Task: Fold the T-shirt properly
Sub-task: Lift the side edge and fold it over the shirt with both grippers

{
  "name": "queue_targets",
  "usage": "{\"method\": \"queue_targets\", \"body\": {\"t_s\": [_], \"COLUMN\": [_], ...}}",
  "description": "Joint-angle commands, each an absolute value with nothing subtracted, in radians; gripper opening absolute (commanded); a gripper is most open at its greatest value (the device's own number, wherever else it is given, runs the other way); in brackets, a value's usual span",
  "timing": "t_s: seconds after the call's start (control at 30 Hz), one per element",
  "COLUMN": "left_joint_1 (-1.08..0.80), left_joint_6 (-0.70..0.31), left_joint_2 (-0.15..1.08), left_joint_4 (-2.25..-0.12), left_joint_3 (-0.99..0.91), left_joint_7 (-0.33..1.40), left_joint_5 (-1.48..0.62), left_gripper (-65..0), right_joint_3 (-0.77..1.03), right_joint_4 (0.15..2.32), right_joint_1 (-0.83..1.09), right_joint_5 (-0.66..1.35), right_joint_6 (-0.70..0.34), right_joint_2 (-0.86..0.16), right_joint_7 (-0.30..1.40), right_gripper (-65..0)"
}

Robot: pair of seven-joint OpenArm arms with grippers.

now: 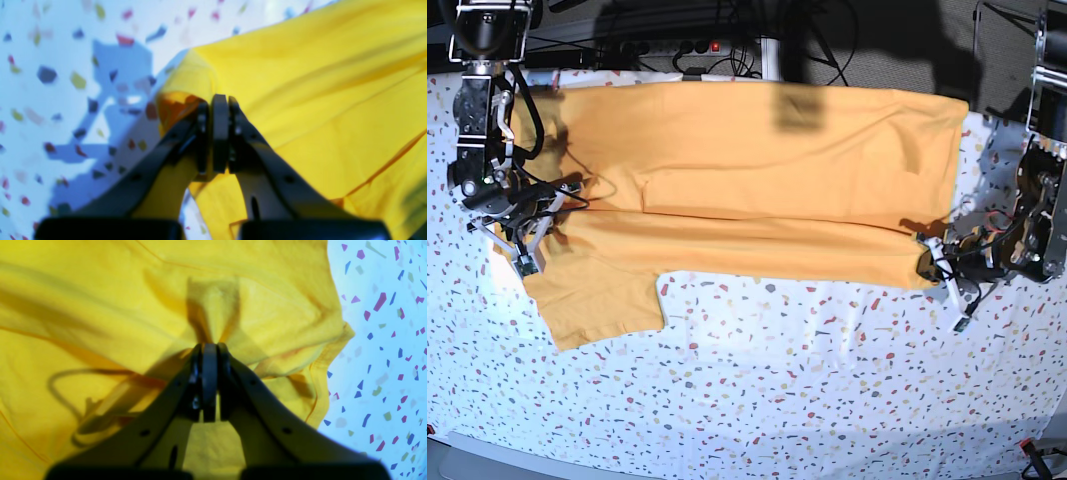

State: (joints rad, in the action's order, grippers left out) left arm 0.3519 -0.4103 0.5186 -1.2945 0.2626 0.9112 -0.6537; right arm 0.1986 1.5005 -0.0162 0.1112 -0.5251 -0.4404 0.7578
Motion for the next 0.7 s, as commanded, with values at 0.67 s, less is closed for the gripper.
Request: {"method": "queue_targets", "body": {"t_s": [0.67], "left_joint_1": [0.313], "left_joint_6": [-0.411], "left_joint_2": [0.576], "left_joint_4": [-1.453], "left_joint_3": [0.255], "left_joint_7": [0.973], "left_joint_5": [-0.625], "left_gripper": [-65.0], "right_joint_3": [0.208], "right_joint_4": [1.578], "right_joint_1": [-0.030], "right_joint_5": [0.109], "right_joint_6": [-0.524], "right_joint_2": [-0.457], "right_joint_7": [0.762], "right_gripper": [-65.0]}}
